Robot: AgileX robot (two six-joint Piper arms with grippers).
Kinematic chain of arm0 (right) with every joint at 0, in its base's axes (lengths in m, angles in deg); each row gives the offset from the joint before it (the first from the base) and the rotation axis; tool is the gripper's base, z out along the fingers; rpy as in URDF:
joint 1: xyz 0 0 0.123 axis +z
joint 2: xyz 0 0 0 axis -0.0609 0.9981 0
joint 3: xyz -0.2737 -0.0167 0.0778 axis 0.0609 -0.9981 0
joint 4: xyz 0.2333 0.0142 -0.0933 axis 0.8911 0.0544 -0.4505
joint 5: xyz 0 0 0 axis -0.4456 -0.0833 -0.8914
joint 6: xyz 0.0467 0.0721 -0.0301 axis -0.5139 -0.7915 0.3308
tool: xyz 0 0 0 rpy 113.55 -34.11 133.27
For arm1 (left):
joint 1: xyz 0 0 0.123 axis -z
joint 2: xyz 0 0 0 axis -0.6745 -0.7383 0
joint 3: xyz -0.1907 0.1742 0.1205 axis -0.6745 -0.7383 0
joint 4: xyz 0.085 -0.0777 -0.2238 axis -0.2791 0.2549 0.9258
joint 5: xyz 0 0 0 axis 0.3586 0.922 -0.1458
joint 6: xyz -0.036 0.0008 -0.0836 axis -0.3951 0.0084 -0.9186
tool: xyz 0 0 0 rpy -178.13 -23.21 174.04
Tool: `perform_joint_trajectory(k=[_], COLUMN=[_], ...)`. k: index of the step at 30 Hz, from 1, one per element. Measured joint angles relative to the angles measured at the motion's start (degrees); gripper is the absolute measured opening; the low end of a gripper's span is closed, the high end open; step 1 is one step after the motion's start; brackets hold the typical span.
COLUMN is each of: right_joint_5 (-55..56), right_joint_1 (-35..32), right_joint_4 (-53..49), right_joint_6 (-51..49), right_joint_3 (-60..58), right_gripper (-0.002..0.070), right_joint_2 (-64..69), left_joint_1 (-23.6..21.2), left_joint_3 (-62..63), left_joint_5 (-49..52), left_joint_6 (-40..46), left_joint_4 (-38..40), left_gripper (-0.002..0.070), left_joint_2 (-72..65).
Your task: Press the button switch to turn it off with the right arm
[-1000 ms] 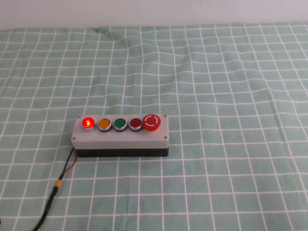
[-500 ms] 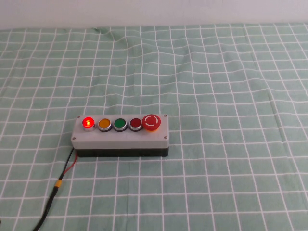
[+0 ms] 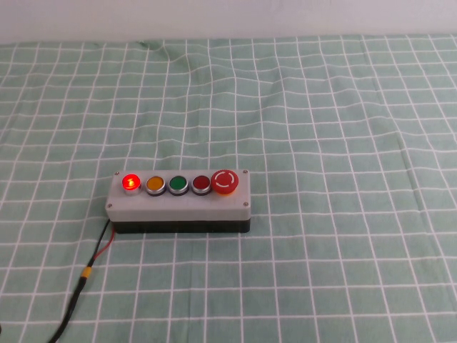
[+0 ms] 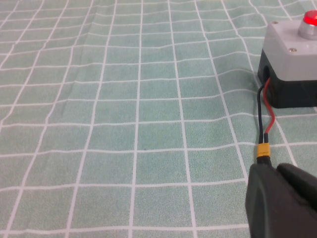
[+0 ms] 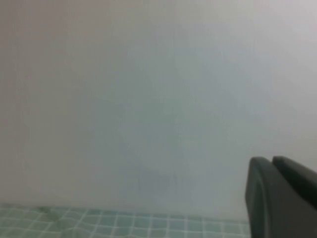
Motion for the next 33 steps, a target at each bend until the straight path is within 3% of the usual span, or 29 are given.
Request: perform_joint_trajectory(k=[6, 15, 18, 26, 33], right_joint_5=[0.2, -10.8, -13.4, -10.2, -5.6], right_joint_1=[0.0, 0.5, 3.3, 18.5, 31.5], right_joint_4=[16.8, 41.4, 46.1, 40.8, 22.5], right_joint_6=[2.3, 33.6, 38.9, 39.9, 31.6], right_joint_3=[0.0, 6.0, 10.7, 20.2, 28.2], right_gripper=[-0.0016, -0.0013, -0.0012, -0.0012, -0.0012], right_joint_2=[7.8, 24.6, 31.3, 47.2, 58.1], left_joint_1=[0.0, 0.0, 0.0, 0.0, 0.0], left_joint_3=[0.0, 0.0, 0.0, 0.0, 0.0], left_joint_5=[0.0, 0.0, 0.0, 0.0, 0.0], left_joint_6=[0.0, 0.0, 0.0, 0.0, 0.0], left_joint_4=[0.0, 0.0, 0.0, 0.0, 0.0], left_gripper=[-0.0004, -0.0004, -0.0004, -0.0004, -0.0004], left_joint_2=[0.0, 0.0, 0.0, 0.0, 0.0])
